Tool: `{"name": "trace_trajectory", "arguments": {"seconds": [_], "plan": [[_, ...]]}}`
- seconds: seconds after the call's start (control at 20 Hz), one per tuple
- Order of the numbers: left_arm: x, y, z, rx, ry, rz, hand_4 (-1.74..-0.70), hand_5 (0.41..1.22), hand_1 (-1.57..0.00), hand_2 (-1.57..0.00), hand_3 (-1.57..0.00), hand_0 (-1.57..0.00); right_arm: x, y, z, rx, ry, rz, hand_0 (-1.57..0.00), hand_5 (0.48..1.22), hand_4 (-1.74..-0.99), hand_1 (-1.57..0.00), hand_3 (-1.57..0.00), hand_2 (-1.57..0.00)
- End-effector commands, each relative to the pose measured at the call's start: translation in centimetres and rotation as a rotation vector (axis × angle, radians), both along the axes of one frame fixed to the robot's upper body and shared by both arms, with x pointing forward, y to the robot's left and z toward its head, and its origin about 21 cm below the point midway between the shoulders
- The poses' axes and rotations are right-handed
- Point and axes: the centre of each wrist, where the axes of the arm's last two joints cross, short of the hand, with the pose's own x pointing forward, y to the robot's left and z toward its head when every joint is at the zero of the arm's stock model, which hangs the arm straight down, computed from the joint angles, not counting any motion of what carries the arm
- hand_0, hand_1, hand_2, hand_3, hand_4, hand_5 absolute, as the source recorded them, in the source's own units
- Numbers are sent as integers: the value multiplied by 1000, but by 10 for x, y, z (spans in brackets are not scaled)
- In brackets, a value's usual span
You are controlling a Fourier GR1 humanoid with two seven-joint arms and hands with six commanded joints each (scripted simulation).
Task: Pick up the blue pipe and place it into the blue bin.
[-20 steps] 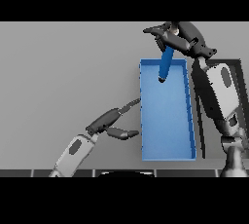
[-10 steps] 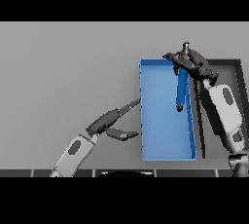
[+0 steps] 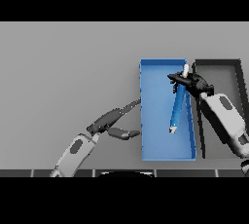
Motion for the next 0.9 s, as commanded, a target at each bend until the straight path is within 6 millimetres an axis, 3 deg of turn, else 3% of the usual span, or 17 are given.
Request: {"name": "trace_trajectory", "arguments": {"seconds": [0.0, 0.05, 0.2, 0.35, 0.5, 0.6, 0.85], "plan": [[0, 0, -1, 6, -2, 1, -880, 497, 1, 1, 1, 1, 1, 3, 0, 7, 21, 12, -643, 1135, -1334, -619, -393, -595], [-1, 2, 0, -3, -2, -4, -881, 497, 1, 1, 1, 1, 0, 6, 3, 1, 31, 74, -514, 1152, -1296, -495, -314, -476], [-3, 0, -1, 6, 1, 8, -879, 493, 1, 1, 1, 1, -1, 11, 3, -113, 9, 187, -263, 1013, -1202, -253, -160, -243], [-1, 0, -1, 10, 11, 7, -878, 488, 1, 1, 1, 1, -2, 12, 4, -182, -6, 238, -134, 914, -1150, -129, -82, -124], [-3, 0, -1, -2, 4, 5, -878, 480, 1, 1, 1, 1, 0, 12, 0, -223, -17, 267, -68, 829, -1131, -66, -41, -63], [-3, 2, -2, 2, 9, 6, -881, 476, 1, 1, 1, 1, -1, 12, -2, -225, -20, 273, -377, 792, -1144, -184, -26, -82], [-4, 5, 0, 4, 5, 11, -885, 476, 1, 1, 1, 1, -2, 11, -4, -183, -29, 274, -123, 809, -1154, -60, -8, -26]]}}
